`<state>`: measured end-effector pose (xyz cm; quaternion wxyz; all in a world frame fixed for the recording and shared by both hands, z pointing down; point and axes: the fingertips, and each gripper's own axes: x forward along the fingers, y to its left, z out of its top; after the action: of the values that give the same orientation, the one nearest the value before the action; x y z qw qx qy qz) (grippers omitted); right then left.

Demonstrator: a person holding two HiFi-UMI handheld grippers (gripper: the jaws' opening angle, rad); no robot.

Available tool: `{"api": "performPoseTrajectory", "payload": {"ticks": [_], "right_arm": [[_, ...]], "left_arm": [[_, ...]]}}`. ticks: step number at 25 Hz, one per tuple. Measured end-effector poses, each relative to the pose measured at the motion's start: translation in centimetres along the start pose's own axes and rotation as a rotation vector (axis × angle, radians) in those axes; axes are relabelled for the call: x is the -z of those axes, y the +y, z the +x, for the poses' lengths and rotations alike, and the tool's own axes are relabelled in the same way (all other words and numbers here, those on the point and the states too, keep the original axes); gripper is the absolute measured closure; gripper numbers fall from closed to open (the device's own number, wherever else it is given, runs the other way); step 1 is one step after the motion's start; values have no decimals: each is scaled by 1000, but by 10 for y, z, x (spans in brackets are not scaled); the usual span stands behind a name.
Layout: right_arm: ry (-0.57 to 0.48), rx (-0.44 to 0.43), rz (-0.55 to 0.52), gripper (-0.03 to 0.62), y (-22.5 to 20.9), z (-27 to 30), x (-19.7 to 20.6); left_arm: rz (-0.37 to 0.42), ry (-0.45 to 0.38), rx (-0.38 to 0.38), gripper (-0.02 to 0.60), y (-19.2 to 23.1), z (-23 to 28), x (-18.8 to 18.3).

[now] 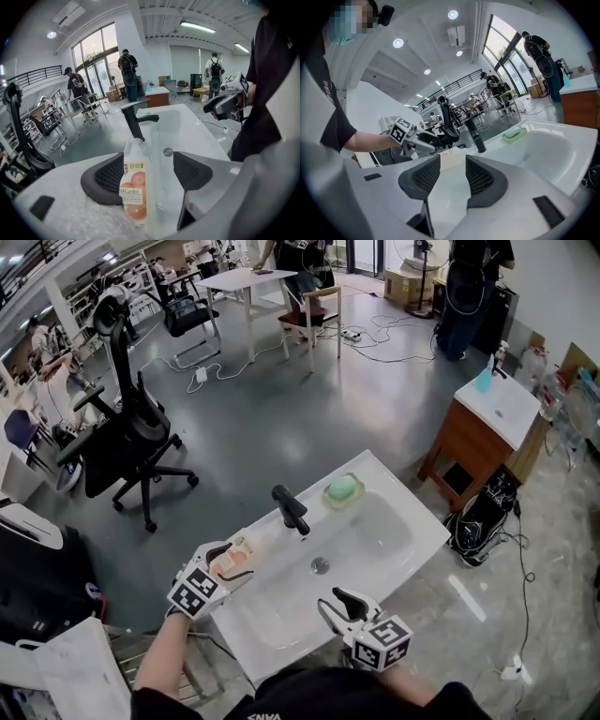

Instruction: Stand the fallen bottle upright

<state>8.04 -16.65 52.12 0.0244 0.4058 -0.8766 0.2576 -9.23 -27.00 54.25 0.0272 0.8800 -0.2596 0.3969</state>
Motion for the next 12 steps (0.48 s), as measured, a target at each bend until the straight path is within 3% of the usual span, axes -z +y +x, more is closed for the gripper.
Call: {"api": "performPoseTrajectory", "payload": {"ticks": [12], "right_arm": [[-42, -4, 106, 437, -10, 104, -1]], "left_arm": [[-26, 46, 37, 213, 25, 14, 55]]}}
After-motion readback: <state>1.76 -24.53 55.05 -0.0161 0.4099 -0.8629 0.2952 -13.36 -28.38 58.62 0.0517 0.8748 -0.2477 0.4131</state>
